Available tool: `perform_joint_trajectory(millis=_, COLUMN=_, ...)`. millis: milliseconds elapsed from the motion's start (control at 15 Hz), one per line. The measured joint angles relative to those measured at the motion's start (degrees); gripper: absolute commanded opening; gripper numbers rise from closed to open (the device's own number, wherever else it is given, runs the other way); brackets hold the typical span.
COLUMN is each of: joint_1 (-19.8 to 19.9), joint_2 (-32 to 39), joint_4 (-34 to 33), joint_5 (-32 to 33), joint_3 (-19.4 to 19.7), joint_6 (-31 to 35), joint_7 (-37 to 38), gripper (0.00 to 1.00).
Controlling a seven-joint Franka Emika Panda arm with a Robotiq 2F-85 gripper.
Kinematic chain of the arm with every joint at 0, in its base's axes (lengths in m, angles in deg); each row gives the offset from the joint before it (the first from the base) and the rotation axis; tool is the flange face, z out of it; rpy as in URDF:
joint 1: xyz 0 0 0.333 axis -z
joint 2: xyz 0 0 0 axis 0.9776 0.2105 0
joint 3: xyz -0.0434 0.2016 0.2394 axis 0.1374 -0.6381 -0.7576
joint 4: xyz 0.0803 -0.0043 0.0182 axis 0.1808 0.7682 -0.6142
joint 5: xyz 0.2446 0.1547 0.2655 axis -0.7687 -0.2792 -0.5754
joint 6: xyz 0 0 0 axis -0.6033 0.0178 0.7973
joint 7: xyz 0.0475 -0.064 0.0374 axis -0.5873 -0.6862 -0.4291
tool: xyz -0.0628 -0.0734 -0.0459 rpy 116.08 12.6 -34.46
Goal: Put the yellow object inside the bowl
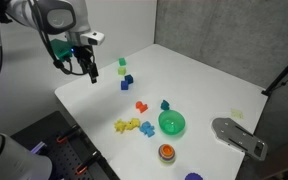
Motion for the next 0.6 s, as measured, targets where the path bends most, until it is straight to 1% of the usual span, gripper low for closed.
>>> perform_joint_trajectory(millis=200, joint_1=1.4, joint_2=6.1, joint_4=0.0, joint_5=3.1, joint_3=0.0, joint_6=6.5, joint_7=2.0, gripper=1.0)
perform_joint_trajectory(millis=333, joint_1=2.3, joint_2=9.9, joint_4=0.0, joint_5=6.3, joint_3=0.1, joint_6=10.4, joint_7=4.2, gripper=1.0)
perform_joint_trajectory(millis=600, joint_1=3.5, joint_2=16.8, joint_4=0.1, joint_5=13.4, joint_3=1.4, joint_6=15.8, joint_7=9.1, gripper=1.0)
